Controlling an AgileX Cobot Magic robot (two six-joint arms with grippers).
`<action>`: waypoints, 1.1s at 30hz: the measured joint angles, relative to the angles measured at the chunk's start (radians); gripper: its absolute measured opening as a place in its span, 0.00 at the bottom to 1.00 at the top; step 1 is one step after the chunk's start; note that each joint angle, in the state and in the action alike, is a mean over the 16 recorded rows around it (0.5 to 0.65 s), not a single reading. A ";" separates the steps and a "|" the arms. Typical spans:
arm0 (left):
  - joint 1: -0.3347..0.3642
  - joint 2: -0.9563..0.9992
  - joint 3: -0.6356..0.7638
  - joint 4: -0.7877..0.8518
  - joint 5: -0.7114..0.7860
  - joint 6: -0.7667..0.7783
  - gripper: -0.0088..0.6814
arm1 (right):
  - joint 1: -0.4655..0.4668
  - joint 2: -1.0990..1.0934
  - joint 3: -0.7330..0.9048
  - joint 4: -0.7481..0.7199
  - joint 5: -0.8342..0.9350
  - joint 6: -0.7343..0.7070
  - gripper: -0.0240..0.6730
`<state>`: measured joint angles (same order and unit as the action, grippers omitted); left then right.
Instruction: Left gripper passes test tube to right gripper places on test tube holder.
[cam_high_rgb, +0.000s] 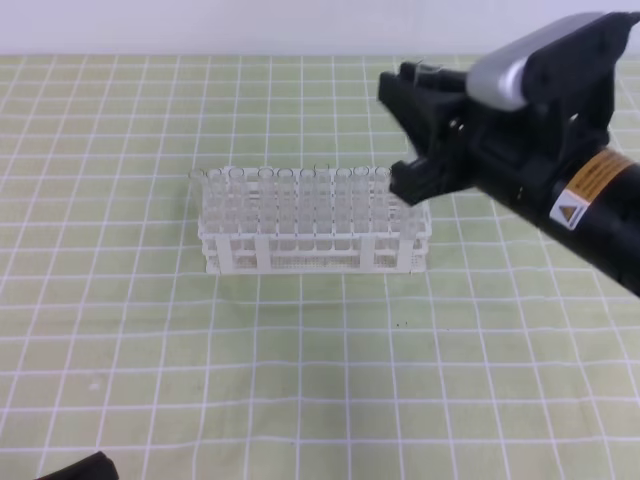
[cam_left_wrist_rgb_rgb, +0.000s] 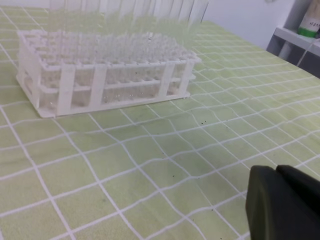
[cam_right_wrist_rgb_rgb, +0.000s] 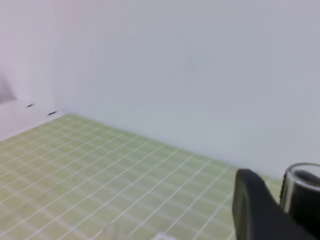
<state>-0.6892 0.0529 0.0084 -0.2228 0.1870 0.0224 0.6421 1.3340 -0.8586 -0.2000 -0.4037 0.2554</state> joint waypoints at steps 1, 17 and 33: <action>0.000 0.000 0.000 0.000 0.000 0.000 0.01 | -0.013 0.004 0.001 0.000 -0.016 -0.002 0.16; 0.000 -0.001 -0.001 0.000 0.001 -0.002 0.01 | -0.104 0.055 0.001 0.005 -0.112 -0.013 0.16; 0.000 -0.002 -0.004 -0.001 0.004 -0.001 0.01 | -0.170 0.157 0.001 -0.002 -0.251 -0.037 0.16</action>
<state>-0.6896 0.0505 0.0042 -0.2236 0.1910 0.0210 0.4719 1.4915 -0.8576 -0.2017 -0.6551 0.2187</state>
